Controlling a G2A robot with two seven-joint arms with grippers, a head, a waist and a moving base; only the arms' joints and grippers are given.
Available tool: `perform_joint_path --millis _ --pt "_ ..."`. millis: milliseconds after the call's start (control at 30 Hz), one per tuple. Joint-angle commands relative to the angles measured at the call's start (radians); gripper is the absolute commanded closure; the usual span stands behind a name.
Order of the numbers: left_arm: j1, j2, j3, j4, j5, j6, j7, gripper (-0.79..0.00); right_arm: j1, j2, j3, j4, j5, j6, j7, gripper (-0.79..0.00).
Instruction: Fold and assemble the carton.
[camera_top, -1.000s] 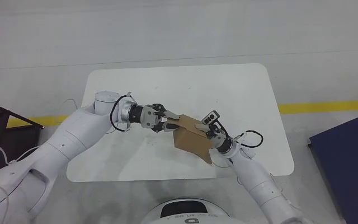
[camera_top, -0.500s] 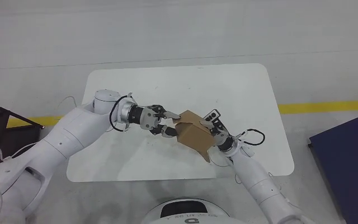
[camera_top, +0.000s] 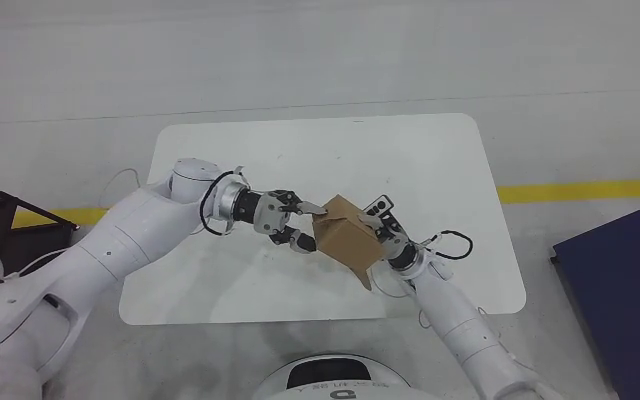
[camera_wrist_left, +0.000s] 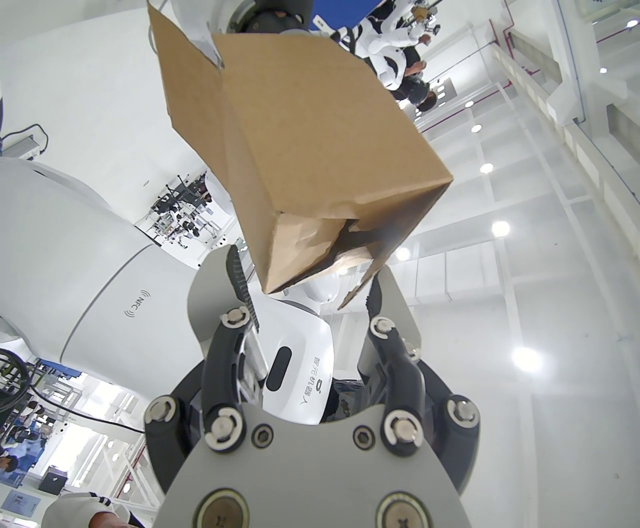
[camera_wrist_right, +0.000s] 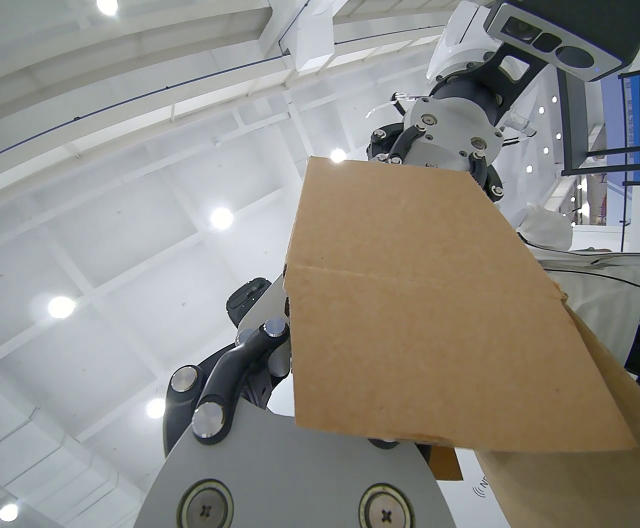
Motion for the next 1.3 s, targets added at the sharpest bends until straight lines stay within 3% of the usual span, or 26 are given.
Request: perform_joint_path --millis 0,200,700,800,1267 --pt "-0.004 -0.003 0.007 0.0 0.005 0.005 0.005 -0.489 -0.002 -0.001 -0.001 -0.004 0.014 0.006 0.008 0.0" --pt "-0.017 -0.015 0.008 -0.005 0.009 0.005 0.005 -0.465 0.005 -0.007 -0.003 0.013 0.069 0.021 0.025 0.0" --pt "-0.039 -0.048 -0.015 -0.055 0.078 0.075 0.075 -0.502 0.025 -0.025 -0.017 0.063 0.198 0.082 0.111 0.0" --pt "-0.048 -0.059 -0.022 -0.076 0.081 0.085 0.085 -0.391 0.031 -0.03 -0.016 0.073 0.244 0.111 0.114 0.0" --pt "-0.044 -0.104 -0.062 -0.065 0.095 0.123 0.146 -0.409 0.031 -0.037 -0.017 0.088 0.284 0.136 0.114 0.0"
